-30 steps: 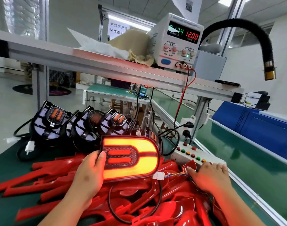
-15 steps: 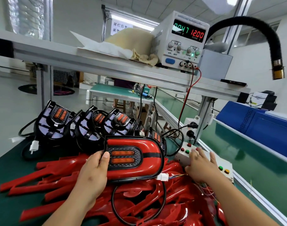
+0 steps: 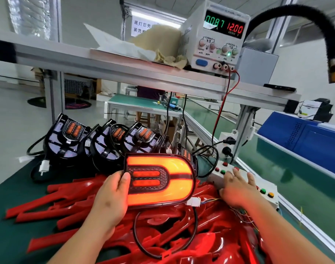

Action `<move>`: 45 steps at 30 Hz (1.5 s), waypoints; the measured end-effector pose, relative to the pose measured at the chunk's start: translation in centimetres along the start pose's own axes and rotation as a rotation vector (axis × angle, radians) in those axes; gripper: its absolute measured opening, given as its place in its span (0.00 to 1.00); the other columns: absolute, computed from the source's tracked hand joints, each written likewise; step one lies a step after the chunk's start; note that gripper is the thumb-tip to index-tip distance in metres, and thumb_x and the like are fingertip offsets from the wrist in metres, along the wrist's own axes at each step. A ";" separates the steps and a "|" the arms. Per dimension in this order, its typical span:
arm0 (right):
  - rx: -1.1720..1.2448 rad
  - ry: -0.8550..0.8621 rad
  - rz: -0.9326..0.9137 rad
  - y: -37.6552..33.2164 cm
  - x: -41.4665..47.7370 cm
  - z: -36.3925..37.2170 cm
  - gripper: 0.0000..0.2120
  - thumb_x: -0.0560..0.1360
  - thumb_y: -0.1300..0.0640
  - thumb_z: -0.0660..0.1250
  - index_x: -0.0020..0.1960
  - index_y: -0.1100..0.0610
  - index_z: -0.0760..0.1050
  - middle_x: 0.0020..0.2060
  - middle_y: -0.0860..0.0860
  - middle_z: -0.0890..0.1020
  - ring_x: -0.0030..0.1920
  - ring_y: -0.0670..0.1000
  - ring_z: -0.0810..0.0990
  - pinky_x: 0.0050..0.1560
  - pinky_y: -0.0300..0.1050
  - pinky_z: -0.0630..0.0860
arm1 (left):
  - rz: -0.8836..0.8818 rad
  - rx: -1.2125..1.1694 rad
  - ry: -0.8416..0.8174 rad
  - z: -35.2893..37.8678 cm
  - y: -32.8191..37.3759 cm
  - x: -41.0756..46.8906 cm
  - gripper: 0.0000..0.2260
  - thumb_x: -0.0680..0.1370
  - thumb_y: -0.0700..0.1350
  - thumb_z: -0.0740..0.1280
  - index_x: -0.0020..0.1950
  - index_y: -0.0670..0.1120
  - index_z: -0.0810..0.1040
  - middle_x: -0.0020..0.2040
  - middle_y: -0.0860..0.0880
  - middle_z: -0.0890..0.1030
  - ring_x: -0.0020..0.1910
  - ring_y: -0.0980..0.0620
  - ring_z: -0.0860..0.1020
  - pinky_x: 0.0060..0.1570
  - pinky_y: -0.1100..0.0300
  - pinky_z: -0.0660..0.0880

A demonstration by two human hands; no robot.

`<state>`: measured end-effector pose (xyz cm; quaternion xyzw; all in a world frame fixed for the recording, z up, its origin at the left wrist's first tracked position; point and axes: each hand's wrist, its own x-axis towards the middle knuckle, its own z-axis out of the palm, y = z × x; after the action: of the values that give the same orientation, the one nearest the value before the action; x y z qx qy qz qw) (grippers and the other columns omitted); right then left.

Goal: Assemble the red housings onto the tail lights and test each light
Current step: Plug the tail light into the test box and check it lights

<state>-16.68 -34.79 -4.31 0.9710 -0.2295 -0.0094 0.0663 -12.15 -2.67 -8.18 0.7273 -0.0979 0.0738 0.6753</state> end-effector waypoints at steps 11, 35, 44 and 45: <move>0.011 -0.010 0.005 0.0 -0.1 0.0 0.31 0.79 0.48 0.55 0.77 0.58 0.51 0.79 0.53 0.50 0.78 0.51 0.40 0.72 0.61 0.31 | -0.002 -0.025 0.002 0.0 -0.1 0.1 0.11 0.83 0.50 0.58 0.52 0.53 0.80 0.52 0.48 0.82 0.55 0.49 0.79 0.60 0.43 0.74; 0.399 -0.030 -0.478 -3.2 -5.5 -1.7 0.18 0.72 0.39 0.70 0.57 0.46 0.76 0.54 0.45 0.75 0.54 0.44 0.74 0.55 0.38 0.71 | -0.073 -0.032 -0.060 -0.2 1.1 -0.7 0.15 0.82 0.56 0.56 0.61 0.54 0.77 0.59 0.52 0.79 0.59 0.52 0.77 0.65 0.47 0.73; 0.528 0.221 -0.561 -3.1 -5.8 -1.2 0.07 0.73 0.48 0.72 0.46 0.46 0.74 0.44 0.41 0.74 0.47 0.41 0.74 0.48 0.38 0.74 | -0.110 -0.119 -0.063 -0.4 1.3 -0.4 0.13 0.82 0.56 0.56 0.58 0.57 0.78 0.57 0.50 0.82 0.59 0.52 0.79 0.61 0.50 0.74; 0.538 0.244 -0.561 -3.0 -6.0 -1.4 0.07 0.74 0.48 0.71 0.46 0.45 0.72 0.42 0.40 0.74 0.45 0.39 0.74 0.44 0.32 0.71 | -0.117 -0.133 -0.058 -0.4 1.5 -0.3 0.14 0.83 0.56 0.56 0.59 0.55 0.79 0.57 0.49 0.82 0.59 0.51 0.79 0.64 0.46 0.73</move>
<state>-20.62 -29.29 -3.42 0.9726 0.0598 0.1488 -0.1684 -12.76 -2.35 -6.74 0.6872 -0.0794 0.0066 0.7221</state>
